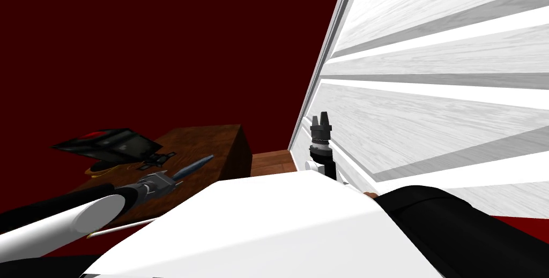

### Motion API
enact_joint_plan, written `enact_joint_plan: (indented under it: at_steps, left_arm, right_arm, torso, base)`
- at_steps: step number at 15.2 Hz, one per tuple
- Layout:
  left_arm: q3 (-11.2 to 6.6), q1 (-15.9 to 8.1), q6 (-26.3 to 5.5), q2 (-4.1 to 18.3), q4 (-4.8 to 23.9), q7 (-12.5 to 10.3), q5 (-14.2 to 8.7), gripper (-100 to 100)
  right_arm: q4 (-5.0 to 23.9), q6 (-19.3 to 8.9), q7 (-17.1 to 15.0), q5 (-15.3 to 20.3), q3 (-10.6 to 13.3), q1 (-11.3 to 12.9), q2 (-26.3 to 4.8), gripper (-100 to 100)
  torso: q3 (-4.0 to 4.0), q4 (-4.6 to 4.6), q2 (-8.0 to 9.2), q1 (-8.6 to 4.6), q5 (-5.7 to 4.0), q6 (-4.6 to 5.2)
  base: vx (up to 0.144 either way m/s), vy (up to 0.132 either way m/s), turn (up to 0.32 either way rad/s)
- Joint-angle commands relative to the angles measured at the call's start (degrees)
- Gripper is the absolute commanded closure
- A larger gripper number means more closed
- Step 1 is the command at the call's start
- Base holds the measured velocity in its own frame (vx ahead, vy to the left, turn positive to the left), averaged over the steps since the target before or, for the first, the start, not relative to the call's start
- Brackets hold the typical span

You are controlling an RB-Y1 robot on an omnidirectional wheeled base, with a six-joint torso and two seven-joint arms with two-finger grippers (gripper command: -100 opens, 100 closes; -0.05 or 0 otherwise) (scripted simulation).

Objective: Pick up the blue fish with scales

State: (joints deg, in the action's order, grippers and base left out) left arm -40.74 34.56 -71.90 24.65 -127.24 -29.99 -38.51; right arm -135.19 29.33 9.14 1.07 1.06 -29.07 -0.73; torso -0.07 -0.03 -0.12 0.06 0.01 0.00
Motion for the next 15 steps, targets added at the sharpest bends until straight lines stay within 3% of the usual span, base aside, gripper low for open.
enact_joint_plan:
  at_steps: [1,3,10,15]
  left_arm:
    - [-1.63,0.4,-2.9,0.2,0.3,-0.6,-1.8,-100]
    - [-1.63,0.4,-4.0,0.2,0.3,-0.6,-1.8,-100]
    - [-5.22,0.7,-12.3,0.9,1.2,-2.2,-5.9,-100]
    - [-6.78,0.9,-15.8,1.3,1.7,-2.8,-7.7,-100]
  right_arm:
    - [0.0,0.0,0.0,0.0,0.0,0.0,0.0,0]
    - [0.0,0.0,0.0,0.0,0.0,0.0,0.0,0]
    - [0.0,0.0,0.0,0.0,0.0,0.0,0.0,0]
    - [0.0,0.0,0.0,0.0,0.0,0.0,0.0,0]
  torso:
    - [0.00,0.00,0.00,0.00,0.00,0.00]
    - [0.00,0.00,-0.01,0.01,0.00,-0.01]
    - [-0.01,0.00,-0.02,0.01,0.00,-0.01]
    - [0.00,0.00,0.00,0.04,0.01,-0.02]
  base:
    - [0.025,0.019,-0.150]
    - [0.026,0.022,-0.083]
    - [0.025,0.022,-0.111]
    - [0.022,0.029,-0.084]
